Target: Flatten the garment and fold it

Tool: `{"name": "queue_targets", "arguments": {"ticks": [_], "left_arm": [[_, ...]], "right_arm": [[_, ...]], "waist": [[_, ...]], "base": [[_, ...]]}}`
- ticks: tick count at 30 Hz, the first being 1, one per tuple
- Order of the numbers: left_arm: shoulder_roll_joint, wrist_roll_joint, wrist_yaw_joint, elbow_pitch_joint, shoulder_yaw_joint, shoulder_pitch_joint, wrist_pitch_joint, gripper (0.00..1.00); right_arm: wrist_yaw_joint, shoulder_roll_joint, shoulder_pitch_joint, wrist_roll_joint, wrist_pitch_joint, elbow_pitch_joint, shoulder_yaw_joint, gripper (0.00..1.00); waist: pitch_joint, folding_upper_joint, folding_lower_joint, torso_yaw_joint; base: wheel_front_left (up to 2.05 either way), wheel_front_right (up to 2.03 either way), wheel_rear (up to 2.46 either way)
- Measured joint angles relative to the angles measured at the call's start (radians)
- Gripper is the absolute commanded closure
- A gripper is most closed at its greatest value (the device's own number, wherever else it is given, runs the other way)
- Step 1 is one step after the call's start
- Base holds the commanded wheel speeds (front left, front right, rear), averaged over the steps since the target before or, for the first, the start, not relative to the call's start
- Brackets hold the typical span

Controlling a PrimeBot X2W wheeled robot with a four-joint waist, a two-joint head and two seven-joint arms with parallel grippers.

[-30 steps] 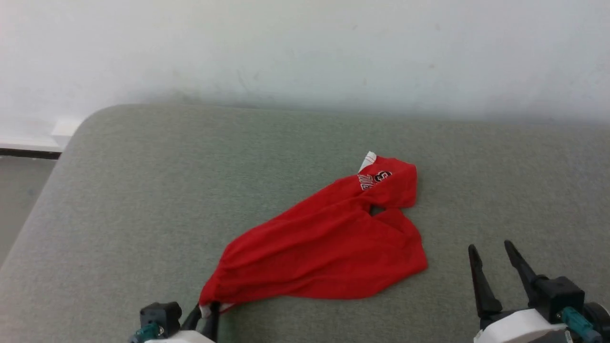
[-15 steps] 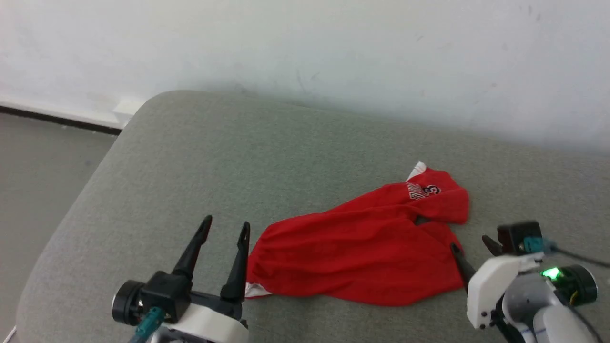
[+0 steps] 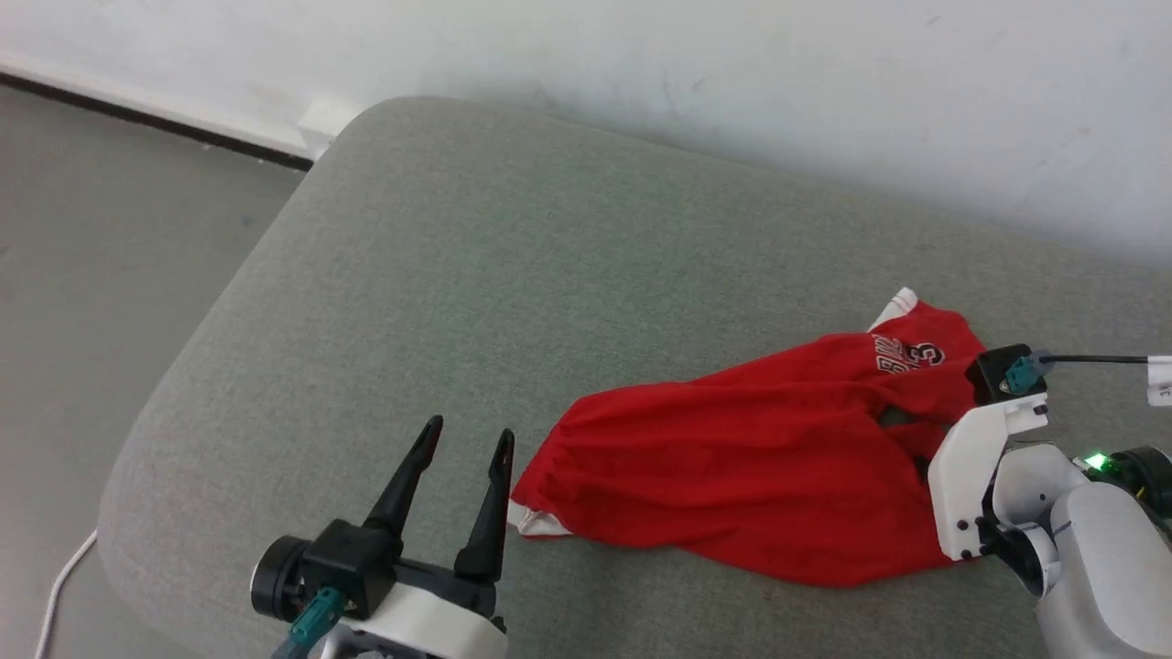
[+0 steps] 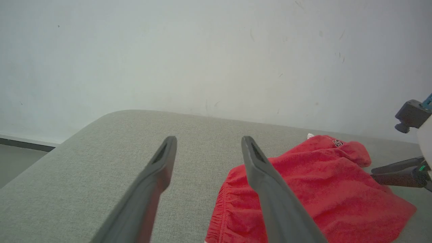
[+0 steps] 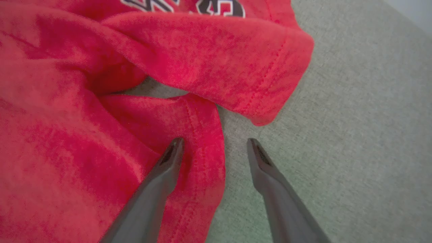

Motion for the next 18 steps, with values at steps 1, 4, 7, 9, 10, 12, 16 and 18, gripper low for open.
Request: {"name": "queue_targets", "arguments": {"ticks": [1,4,7,9,10,12,16,18], "left_arm": [[-0.003,0.001,0.0,0.002,0.001,-0.001,0.0,0.0],[-0.011,0.007,-0.01,0.008,0.009,-0.001,0.0,0.0],[-0.017,0.009,-0.017,0.017,0.019,-0.001,0.0,0.0],[-0.02,0.013,-0.021,0.025,0.023,-0.001,0.0,0.0],[-0.02,0.016,-0.025,0.028,0.026,0.0,0.0,0.0],[-0.021,0.016,-0.027,0.032,0.031,0.001,0.0,0.0],[-0.022,0.025,-0.034,0.04,0.044,0.019,0.0,0.0],[-0.022,0.026,-0.035,0.042,0.054,0.04,0.0,0.0]], "right_arm": [[0.0,-0.002,-0.006,0.004,0.0,0.014,0.011,0.0],[-0.002,-0.009,-0.032,0.035,-0.001,0.049,0.049,0.0],[-0.006,-0.028,-0.041,0.067,-0.006,0.071,0.09,0.57],[-0.006,-0.038,-0.041,0.078,-0.024,0.08,0.113,1.0],[-0.005,-0.039,-0.039,0.084,-0.037,0.084,0.122,1.0],[-0.002,-0.035,-0.027,0.1,-0.07,0.089,0.126,1.0],[-0.002,-0.035,0.038,0.124,-0.148,0.057,0.111,1.0],[-0.001,-0.042,0.088,0.119,-0.183,0.017,0.093,1.0]], "waist": [[0.006,0.0,0.0001,0.007],[0.018,0.0,-0.0001,0.024],[0.022,0.0,0.0,0.033],[0.017,0.0,-0.0001,0.032],[0.013,0.0,0.0,0.031],[0.001,0.0,0.0,0.027],[-0.032,0.0,0.0,0.007],[-0.051,0.0,-0.0001,-0.007]], "base": [[0.0,0.0,0.0],[0.0,0.0,0.0],[0.0,0.0,0.0],[0.0,0.0,0.0],[0.0,0.0,0.0],[0.0,0.0,0.0],[0.0,0.0,0.0],[0.0,0.0,0.0]]}}
